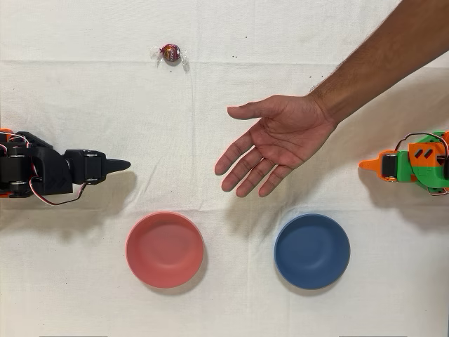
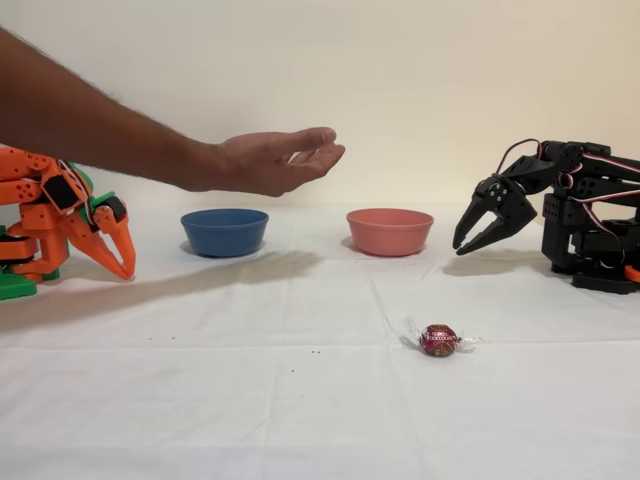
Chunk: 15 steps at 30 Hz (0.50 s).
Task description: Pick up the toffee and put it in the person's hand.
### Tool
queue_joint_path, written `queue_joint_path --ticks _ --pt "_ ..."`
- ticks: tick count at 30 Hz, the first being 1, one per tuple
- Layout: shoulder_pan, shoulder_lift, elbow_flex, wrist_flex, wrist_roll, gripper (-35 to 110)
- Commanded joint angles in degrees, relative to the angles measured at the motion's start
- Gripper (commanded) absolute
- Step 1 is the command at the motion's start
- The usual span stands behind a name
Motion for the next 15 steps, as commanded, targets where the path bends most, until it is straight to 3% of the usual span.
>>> queue_joint_path --ticks 1,15 --pt "-0.26 -0.97 1.05 -4.04 -3.52 0" --pt "-0.26 -2.72 -1.32 -3.87 -3.69 0"
